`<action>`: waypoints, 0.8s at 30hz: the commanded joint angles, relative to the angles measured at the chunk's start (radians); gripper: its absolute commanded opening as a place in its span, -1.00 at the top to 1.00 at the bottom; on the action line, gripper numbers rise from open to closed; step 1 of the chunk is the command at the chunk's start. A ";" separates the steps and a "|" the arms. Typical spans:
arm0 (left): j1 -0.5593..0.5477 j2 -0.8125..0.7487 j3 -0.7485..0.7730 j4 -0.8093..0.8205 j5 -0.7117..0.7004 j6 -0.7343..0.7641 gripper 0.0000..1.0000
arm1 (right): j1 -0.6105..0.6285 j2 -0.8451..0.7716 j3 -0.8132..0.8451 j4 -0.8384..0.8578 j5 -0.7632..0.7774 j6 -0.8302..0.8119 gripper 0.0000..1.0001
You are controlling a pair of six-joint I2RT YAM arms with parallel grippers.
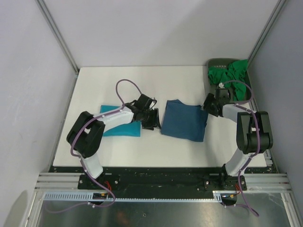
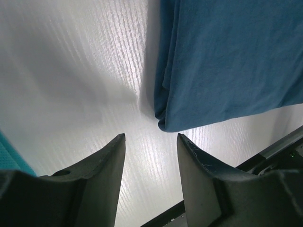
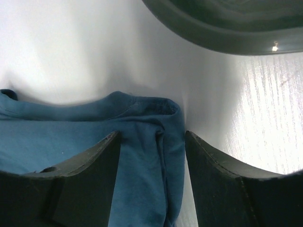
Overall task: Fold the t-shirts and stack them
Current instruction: Put the neatly folded tshirt into the corner of the board with the left arm
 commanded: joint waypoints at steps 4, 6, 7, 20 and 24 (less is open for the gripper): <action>-0.009 0.030 -0.010 0.046 0.035 -0.027 -0.03 | -0.014 0.042 0.027 0.033 -0.013 0.014 -0.14; -0.010 0.033 -0.014 0.051 0.035 -0.032 -0.04 | -0.015 0.043 0.031 0.021 -0.004 0.011 -0.10; -0.010 0.034 -0.016 0.054 0.036 -0.035 -0.04 | -0.015 0.046 0.036 0.009 0.001 0.010 -0.05; -0.019 0.044 -0.036 0.099 0.054 -0.082 -0.04 | -0.016 0.064 0.052 -0.057 0.017 0.002 0.89; -0.020 0.017 -0.048 0.112 0.069 -0.096 -0.03 | -0.016 0.064 0.054 -0.062 0.018 0.000 0.94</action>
